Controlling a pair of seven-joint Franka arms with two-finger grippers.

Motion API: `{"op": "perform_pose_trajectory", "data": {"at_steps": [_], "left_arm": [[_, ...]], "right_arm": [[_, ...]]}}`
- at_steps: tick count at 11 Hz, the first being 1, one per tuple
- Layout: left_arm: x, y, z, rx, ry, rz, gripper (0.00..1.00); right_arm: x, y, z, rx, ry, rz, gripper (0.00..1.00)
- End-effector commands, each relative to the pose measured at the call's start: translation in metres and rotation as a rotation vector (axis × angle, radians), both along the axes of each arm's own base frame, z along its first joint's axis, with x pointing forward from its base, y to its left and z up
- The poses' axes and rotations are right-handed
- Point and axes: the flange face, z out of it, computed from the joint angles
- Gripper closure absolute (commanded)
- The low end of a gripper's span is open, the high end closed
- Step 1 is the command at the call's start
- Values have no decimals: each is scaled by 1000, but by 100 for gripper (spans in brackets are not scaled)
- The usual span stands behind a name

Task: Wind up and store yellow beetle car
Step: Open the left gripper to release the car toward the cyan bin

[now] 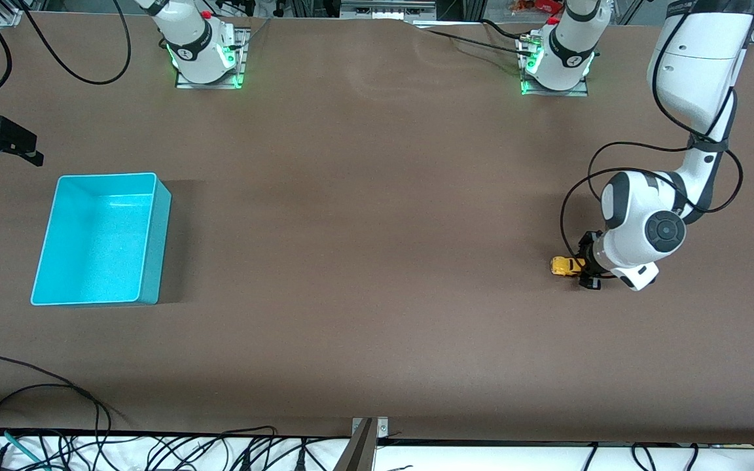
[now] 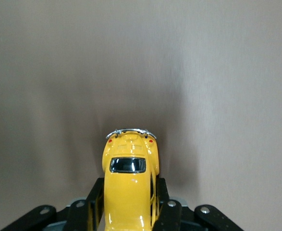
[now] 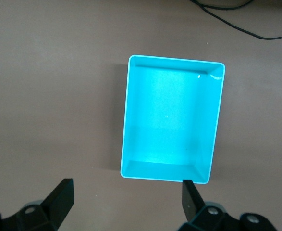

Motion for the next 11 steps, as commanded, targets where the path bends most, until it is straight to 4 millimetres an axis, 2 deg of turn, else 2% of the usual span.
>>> {"op": "perform_pose_trajectory", "data": {"at_steps": [1, 3, 6, 11], "left_arm": [[6, 24, -49, 33, 4, -12, 100], [7, 27, -53, 35, 7, -6, 100], [9, 49, -49, 77, 1, -18, 100], [10, 50, -47, 79, -2, -20, 100]], "right_arm": [[0, 0, 4, 0, 4, 15, 0], [0, 0, 4, -1, 4, 16, 0], [0, 0, 4, 0, 4, 15, 0], [0, 0, 4, 0, 6, 16, 0]]}}
